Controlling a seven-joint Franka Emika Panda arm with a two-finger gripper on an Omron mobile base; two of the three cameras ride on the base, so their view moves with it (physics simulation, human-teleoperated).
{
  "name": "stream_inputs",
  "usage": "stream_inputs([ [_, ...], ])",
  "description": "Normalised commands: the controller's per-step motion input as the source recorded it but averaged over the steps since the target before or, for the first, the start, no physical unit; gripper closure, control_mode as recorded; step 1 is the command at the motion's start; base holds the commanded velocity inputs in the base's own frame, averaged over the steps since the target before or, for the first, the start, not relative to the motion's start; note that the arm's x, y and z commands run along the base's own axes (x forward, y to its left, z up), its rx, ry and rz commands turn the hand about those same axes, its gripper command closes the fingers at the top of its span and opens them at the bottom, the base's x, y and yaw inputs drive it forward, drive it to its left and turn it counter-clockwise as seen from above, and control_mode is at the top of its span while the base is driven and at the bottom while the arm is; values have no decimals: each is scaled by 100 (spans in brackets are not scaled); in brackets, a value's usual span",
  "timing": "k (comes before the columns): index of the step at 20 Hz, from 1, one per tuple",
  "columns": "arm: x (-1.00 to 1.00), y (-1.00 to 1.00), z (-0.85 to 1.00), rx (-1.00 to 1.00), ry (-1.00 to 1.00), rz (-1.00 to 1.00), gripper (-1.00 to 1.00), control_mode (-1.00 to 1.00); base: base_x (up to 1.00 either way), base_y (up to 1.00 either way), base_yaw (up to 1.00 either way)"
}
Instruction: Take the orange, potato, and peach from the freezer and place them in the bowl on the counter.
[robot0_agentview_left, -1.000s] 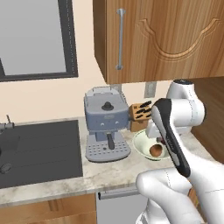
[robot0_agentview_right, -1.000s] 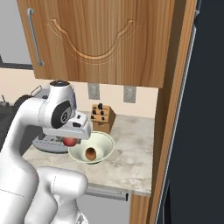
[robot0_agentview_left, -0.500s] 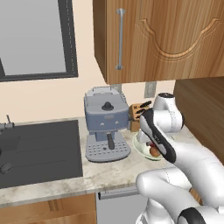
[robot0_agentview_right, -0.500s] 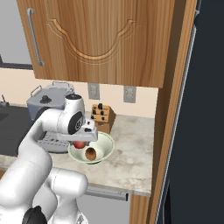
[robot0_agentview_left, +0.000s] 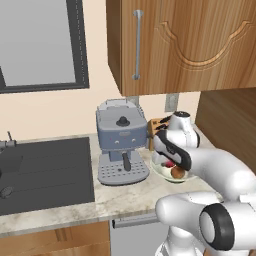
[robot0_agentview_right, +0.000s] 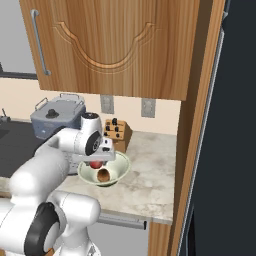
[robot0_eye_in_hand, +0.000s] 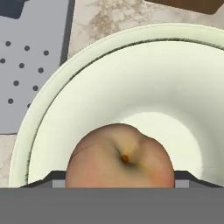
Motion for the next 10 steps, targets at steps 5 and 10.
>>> stream_inputs([
  [5, 8, 1, -17, 0, 0, 1, 100, -100, 0, 0, 0],
  [10, 0, 0, -13, 0, 0, 0, -100, -100, 0, 0, 0],
])
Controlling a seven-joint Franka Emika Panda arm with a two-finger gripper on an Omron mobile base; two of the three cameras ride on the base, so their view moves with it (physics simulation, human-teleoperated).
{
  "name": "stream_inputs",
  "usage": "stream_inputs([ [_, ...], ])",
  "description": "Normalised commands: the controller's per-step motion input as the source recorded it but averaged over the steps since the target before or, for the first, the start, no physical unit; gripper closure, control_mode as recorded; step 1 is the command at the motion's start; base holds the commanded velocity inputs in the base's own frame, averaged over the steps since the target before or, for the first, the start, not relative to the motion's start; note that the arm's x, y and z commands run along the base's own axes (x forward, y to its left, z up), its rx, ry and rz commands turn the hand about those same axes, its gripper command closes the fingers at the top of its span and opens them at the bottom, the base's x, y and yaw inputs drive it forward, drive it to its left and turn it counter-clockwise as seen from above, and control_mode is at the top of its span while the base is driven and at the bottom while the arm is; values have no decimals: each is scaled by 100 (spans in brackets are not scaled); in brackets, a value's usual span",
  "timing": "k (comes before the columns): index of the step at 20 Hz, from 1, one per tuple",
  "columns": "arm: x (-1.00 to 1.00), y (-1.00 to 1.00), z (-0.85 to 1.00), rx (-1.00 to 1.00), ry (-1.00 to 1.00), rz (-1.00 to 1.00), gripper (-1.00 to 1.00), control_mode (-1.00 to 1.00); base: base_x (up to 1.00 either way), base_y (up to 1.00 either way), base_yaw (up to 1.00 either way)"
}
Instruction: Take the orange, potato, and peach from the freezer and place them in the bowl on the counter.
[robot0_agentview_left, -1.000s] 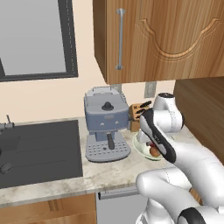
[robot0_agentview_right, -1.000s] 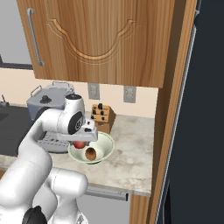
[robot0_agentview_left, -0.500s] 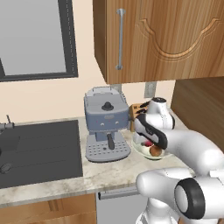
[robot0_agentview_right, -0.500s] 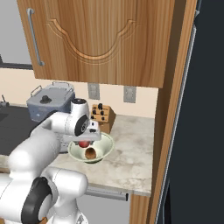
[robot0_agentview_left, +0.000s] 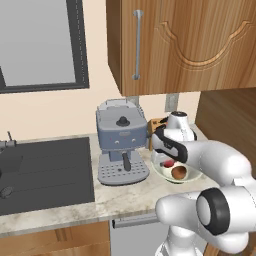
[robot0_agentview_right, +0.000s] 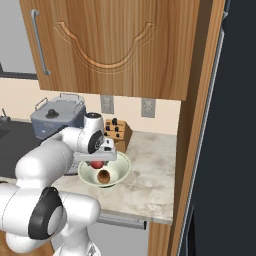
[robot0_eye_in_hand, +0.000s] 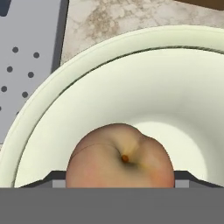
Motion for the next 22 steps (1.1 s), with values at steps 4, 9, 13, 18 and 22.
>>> stream_inputs([
  [4, 0, 0, -1, 0, 0, 0, -100, -100, 0, 0, 0],
  [9, -4, 0, 0, 0, -3, 0, -100, -100, 0, 0, 0],
  [13, -12, -7, 11, 0, -5, 0, -100, -100, 0, 0, 0],
  [18, -27, -13, 34, 0, -3, 0, -100, -100, 0, 0, 0],
  [22, -71, -23, 44, 0, -3, -1, -100, -100, 0, 0, 0],
])
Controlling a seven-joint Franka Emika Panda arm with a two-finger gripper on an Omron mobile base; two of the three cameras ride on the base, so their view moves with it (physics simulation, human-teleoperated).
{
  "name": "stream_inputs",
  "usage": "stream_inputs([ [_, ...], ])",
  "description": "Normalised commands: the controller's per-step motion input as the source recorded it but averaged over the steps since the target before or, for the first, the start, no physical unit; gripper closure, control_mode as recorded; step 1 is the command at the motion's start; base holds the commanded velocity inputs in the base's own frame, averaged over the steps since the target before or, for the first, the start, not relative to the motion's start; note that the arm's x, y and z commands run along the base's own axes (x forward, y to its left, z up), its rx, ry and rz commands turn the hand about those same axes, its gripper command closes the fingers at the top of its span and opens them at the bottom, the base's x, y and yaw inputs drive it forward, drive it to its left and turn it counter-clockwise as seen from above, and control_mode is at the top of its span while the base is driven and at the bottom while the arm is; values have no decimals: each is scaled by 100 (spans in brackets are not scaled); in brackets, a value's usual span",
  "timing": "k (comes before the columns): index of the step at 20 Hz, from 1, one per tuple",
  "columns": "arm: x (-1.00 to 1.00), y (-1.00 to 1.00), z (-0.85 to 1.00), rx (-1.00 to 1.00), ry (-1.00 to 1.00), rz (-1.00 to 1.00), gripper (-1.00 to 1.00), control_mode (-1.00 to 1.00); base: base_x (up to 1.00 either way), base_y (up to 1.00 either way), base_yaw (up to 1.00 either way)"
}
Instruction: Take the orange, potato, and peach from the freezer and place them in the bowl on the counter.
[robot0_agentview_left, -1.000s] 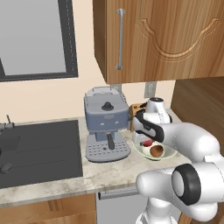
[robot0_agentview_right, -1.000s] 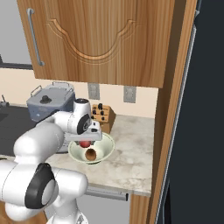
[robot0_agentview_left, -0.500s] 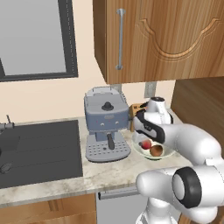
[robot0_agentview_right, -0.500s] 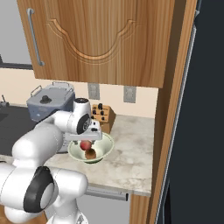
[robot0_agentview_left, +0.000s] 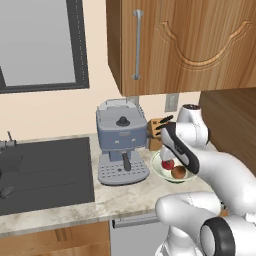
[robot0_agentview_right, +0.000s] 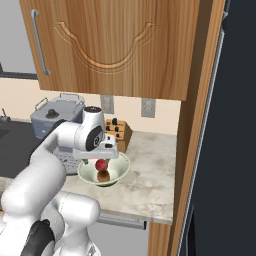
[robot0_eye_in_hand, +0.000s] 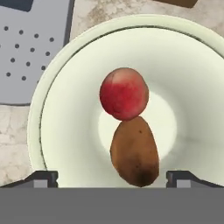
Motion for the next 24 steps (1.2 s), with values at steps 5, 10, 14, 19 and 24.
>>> stream_inputs([
  [5, -79, -23, 40, 0, 0, -6, -100, -100, 0, 0, 0],
  [10, -68, -9, 38, 0, 0, -7, -100, -100, 0, 0, 0],
  [14, -52, 0, 50, 0, 0, -7, -100, -100, 0, 0, 0],
  [19, -26, 3, 58, 0, 0, -10, -100, -100, 0, 0, 0],
  [24, -21, 10, 57, 0, 0, -9, -100, -100, 0, 0, 0],
])
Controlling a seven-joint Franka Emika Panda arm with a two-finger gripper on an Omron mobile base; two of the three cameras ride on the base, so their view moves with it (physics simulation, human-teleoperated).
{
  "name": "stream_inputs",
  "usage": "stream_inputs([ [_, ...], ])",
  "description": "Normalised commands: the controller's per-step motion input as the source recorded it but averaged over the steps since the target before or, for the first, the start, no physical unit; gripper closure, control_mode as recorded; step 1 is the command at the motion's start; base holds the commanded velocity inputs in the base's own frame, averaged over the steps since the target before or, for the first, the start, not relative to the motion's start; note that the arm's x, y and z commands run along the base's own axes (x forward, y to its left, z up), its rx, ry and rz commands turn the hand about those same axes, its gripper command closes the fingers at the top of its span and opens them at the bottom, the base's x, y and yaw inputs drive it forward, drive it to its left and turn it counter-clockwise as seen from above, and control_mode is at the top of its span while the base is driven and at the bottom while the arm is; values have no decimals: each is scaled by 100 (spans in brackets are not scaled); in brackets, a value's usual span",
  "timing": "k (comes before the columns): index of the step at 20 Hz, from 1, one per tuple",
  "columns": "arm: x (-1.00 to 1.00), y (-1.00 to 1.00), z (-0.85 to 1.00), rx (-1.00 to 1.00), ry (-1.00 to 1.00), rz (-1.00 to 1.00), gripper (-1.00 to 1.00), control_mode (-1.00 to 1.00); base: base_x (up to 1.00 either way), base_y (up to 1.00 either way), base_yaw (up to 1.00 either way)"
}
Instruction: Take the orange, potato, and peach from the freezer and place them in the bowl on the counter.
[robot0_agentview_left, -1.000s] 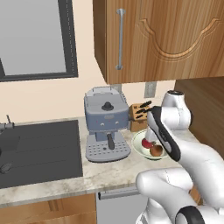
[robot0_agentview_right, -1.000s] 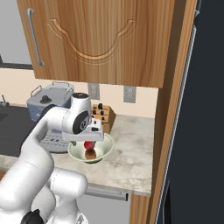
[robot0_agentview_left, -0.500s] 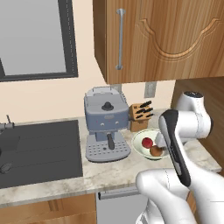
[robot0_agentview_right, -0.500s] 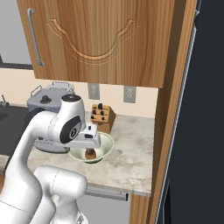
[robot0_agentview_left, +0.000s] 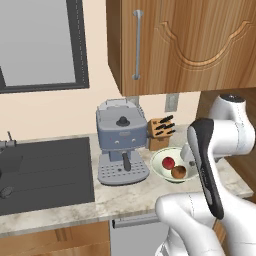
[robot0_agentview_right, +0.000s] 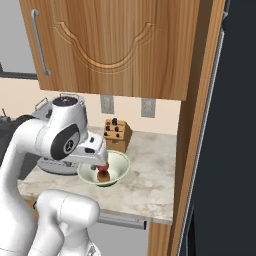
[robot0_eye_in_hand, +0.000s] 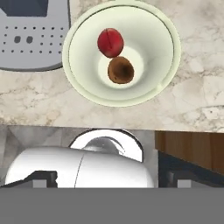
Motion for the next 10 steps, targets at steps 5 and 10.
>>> stream_inputs([
  [5, -34, 14, 44, 0, 0, -10, -100, -100, 0, 0, 0],
  [10, -29, 3, 19, 0, -6, -10, -100, -100, 0, 0, 0],
])
